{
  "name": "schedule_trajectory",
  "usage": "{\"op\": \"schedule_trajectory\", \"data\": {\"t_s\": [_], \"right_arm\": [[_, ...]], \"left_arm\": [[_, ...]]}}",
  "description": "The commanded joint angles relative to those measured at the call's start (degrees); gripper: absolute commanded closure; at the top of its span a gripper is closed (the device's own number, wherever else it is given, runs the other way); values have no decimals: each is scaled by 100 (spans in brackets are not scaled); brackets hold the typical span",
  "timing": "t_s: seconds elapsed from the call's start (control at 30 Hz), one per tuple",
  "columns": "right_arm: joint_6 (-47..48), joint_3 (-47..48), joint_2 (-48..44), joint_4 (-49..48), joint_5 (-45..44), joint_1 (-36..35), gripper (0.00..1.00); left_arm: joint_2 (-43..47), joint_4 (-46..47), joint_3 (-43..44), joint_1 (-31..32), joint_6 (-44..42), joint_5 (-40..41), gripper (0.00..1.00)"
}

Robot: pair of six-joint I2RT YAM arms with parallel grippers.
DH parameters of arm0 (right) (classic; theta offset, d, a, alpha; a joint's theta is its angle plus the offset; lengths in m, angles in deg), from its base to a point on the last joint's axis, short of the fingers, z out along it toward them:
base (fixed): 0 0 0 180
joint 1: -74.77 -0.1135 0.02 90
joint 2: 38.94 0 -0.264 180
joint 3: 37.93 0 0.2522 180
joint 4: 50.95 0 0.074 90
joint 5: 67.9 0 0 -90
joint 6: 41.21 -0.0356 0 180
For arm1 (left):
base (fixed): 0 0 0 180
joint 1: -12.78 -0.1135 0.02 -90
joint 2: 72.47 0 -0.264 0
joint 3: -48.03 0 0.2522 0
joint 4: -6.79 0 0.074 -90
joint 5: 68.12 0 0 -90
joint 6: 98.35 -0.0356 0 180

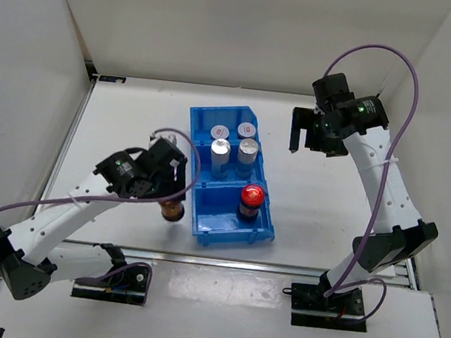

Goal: Organize the condiment bottles

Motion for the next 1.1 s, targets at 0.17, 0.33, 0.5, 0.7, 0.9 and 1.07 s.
{"op": "schedule_trajectory", "data": {"t_s": [0.17, 0.33, 0.5, 0.7, 0.9, 1.07], "right_arm": [[18, -3, -166, 1152, 111, 14, 1], [18, -126, -270, 1152, 59, 14, 1], [18, -179, -394, 1204, 6, 14, 1], [18, -284, -499, 1205, -47, 14, 1], [18, -162, -499, 1205, -100, 14, 1], [-35, -47, -394, 1205, -213, 14, 1]], "left_arm": [[-804, 441, 2421, 511, -692, 382, 89], [-1445, 1257, 2205, 1161, -1158, -250, 89], [-1614, 1646, 1835, 1338, -1308, -218, 89], [-1693, 2787, 675, 1338, -1589, -402, 82], [-2193, 2929, 498, 1286, -1913, -603, 58], [-2352, 2773, 760, 1232, -2046, -413, 12]]}}
